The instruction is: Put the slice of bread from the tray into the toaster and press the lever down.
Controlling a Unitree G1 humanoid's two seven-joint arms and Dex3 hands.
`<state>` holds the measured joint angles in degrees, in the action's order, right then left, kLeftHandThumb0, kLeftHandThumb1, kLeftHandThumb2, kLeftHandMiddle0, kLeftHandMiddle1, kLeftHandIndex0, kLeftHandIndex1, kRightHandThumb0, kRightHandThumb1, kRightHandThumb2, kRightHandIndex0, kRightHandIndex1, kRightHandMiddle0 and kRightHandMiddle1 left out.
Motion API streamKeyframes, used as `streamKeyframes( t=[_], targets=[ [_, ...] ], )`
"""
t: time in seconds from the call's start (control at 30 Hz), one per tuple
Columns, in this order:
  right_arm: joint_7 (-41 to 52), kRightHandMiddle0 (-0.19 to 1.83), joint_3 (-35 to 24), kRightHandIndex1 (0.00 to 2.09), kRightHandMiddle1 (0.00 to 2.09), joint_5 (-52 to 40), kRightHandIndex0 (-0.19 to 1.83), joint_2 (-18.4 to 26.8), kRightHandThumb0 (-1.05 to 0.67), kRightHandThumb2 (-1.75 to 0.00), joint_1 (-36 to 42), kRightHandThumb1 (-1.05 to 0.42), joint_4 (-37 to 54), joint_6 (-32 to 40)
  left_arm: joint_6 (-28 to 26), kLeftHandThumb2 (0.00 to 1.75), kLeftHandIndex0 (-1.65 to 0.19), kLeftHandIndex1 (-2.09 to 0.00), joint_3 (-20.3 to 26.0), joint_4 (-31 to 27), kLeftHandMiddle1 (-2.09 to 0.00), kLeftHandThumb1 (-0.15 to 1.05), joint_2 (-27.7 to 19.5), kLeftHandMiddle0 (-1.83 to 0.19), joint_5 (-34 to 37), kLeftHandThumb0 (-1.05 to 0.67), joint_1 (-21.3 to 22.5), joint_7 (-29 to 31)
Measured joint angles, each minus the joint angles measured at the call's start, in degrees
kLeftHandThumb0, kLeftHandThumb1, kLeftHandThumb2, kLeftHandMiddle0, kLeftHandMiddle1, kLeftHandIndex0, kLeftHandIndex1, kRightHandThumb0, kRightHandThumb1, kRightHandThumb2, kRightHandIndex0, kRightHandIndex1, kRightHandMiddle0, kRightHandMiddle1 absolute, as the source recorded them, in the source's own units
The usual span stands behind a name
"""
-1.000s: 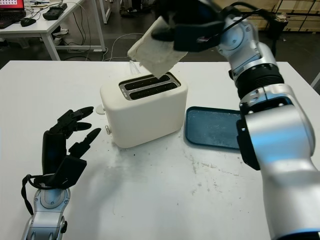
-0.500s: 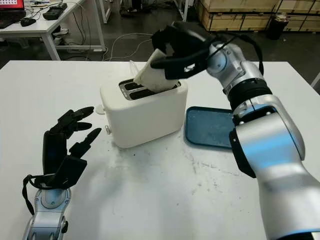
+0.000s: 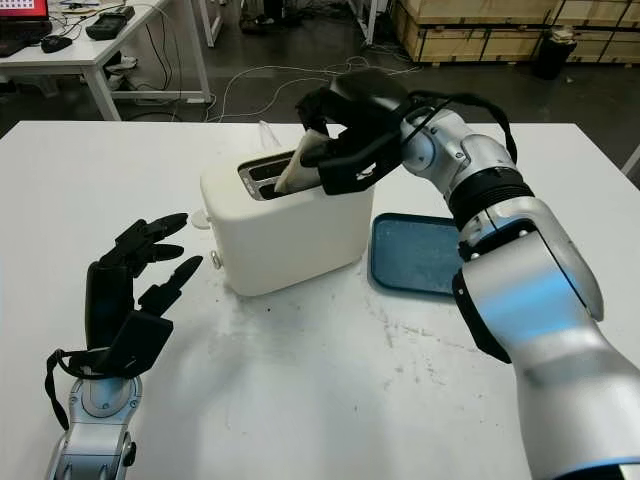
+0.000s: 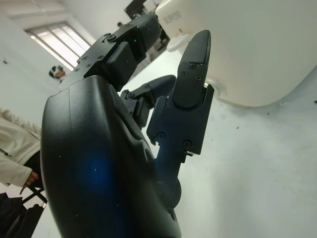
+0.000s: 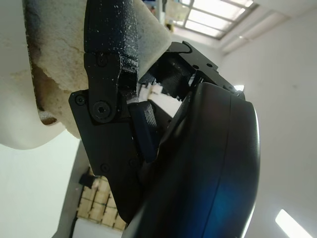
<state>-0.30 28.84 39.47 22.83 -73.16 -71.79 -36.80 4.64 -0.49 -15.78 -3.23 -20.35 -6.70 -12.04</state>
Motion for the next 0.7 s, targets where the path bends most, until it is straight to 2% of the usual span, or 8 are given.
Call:
streamKeyframes(
  t=[0.07,0.13,0.2,0.23,0.3,0.4,0.53,0.7],
  targets=[
    [1.45,0.80,-0.01,1.73,1.68,-0.05,1.01,0.00,-0.74,-0.20,0.00,-0.92,-0.09,-0.15,0.00,0.10,-0.58,-0.45,-0.01,0.00,-1.09,0.92,0.00,-0.41,-0.03,-0.41,0.00,0.00],
    [4.10,0.66,-0.02,1.42,1.20,-0.19,0.71,-0.01,-0.92,-0.13,-0.04,-0.92,-0.05,-0.30,0.00,0.10,-0.58,-0.45,-0.03,0.00,-1.09,0.92,0.00,-0.41,-0.05,-0.41,0.00,0.00],
    [7.80,0.66,0.02,0.87,0.52,-0.27,0.48,0.01,-0.98,-0.07,-0.05,-0.92,0.00,-0.66,0.00,0.10,-0.57,-0.46,-0.04,0.00,-1.09,0.92,0.01,-0.41,-0.04,-0.40,0.00,0.00],
    [9.43,0.67,0.16,0.70,0.32,-0.27,0.43,0.03,-1.00,-0.06,-0.05,-0.92,0.13,-1.05,0.00,0.10,-0.57,-0.46,-0.04,0.00,-1.09,0.92,0.01,-0.40,0.06,-0.40,-0.01,0.01],
    [11.23,0.62,0.35,0.51,0.10,-0.27,0.34,0.14,-0.99,-0.03,-0.05,-0.91,0.73,-1.90,0.00,0.10,-0.57,-0.46,-0.05,0.00,-1.10,0.92,0.01,-0.40,0.07,-0.39,-0.01,0.02],
    [12.08,0.54,0.38,0.46,0.02,-0.25,0.23,0.29,-1.01,-0.01,-0.05,-0.86,1.82,-2.30,0.00,0.10,-0.57,-0.47,-0.10,0.00,-1.11,0.92,0.01,-0.40,0.06,-0.38,-0.01,0.03],
    [12.07,0.41,0.27,0.58,0.00,-0.26,0.03,0.67,-1.04,0.00,-0.06,-0.78,2.52,-2.30,0.00,0.10,-0.57,-0.47,-0.15,0.00,-1.11,0.92,0.01,-0.42,-0.07,-0.38,-0.04,0.01],
    [12.76,0.36,-1.85,0.56,0.00,-1.14,0.00,0.98,-1.04,0.00,-0.07,-0.73,2.56,-2.15,-0.01,0.10,-0.57,-0.47,-0.20,0.00,-1.10,0.92,0.00,-0.42,-0.25,-0.37,-0.07,0.01]
  ],
)
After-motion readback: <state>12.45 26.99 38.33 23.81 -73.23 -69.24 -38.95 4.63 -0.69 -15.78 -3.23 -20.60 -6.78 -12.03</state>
